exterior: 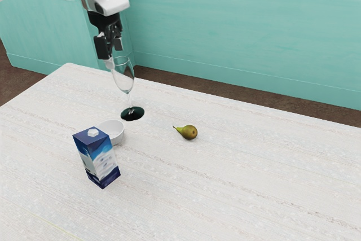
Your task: Place the pear in the bowl.
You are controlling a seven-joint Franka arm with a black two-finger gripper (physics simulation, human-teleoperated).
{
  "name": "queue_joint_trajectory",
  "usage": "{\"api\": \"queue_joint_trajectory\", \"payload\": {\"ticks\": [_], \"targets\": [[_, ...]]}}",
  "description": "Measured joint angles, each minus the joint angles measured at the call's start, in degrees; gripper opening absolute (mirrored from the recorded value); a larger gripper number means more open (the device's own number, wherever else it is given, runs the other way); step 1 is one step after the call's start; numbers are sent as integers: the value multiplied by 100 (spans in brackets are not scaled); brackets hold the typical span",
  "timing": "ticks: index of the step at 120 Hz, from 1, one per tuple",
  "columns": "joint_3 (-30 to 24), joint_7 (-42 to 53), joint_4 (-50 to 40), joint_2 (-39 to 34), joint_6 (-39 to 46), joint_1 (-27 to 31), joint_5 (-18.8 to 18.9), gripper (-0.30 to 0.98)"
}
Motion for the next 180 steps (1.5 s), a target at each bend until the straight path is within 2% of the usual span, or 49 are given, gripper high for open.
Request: {"api": "queue_joint_trajectory", "payload": {"ticks": [38,62,78,88,109,145,180], "targets": [[-15,153,68,167,-1,-10,-76,69],[-30,993,893,1456,15,-560,-165,68],[-36,1311,1696,2434,29,-592,-251,68],[-21,1551,2027,2992,76,-564,-441,68],[2,2020,2101,3480,503,-546,-665,68],[18,2636,2426,4458,1717,-441,-727,69],[15,2872,2443,4994,2392,-317,-847,69]]}}
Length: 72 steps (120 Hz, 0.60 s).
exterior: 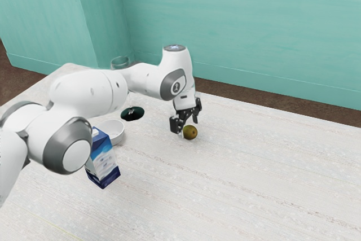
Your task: Place the pear in the bowl.
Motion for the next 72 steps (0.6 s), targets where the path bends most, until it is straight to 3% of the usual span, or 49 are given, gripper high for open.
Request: {"api": "queue_joint_trajectory", "payload": {"ticks": [16,56,72], "targets": [[0,67,-11,73,198,31,-120,67],[8,163,-111,73,373,105,-361,34],[-19,165,-443,-195,386,160,-393,26]]}}
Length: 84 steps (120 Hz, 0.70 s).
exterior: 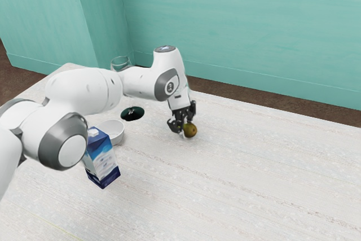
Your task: Place the pear in the bowl.
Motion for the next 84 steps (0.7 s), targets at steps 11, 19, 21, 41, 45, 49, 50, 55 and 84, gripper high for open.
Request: {"api": "queue_joint_trajectory", "payload": {"ticks": [11,19,21,41,45,49,50,55,84], "targets": [[-15,3,-548,-526,-2,64,-6,22],[-15,6,-1076,-1143,-26,200,4,18],[-14,7,-1214,-1310,-31,249,9,18],[40,20,-2297,-2484,-107,927,223,14],[108,23,-2363,-2545,-115,1013,289,14],[213,26,-2417,-2574,-121,1072,338,14],[238,27,-2430,-2578,-122,1085,349,14],[361,31,-2476,-2577,-128,1128,392,13],[531,47,-2879,-2303,-129,1305,487,8]]}}
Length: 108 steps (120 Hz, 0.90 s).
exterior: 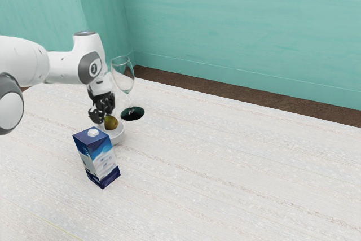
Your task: Place the pear in the bowl.
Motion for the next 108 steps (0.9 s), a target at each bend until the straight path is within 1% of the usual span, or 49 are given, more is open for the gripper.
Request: {"api": "queue_joint_trajectory", "payload": {"ticks": [4,11,35,50,56,72,83,96,108], "targets": [[1,1,-38,8,5,9,4,7],[2,1,-56,36,3,11,9,12],[4,-8,-44,61,-81,3,14,41],[-2,-33,-55,-30,-119,-25,10,53],[-16,-103,-203,-323,-155,-93,8,57],[-23,-576,-746,-1686,-584,-619,19,62],[-52,-1021,-724,-2579,-1092,-1057,248,64],[-142,-1456,-109,-2885,-1670,-1449,379,66],[-147,-1758,143,-2965,-2056,-1852,392,67]]}}
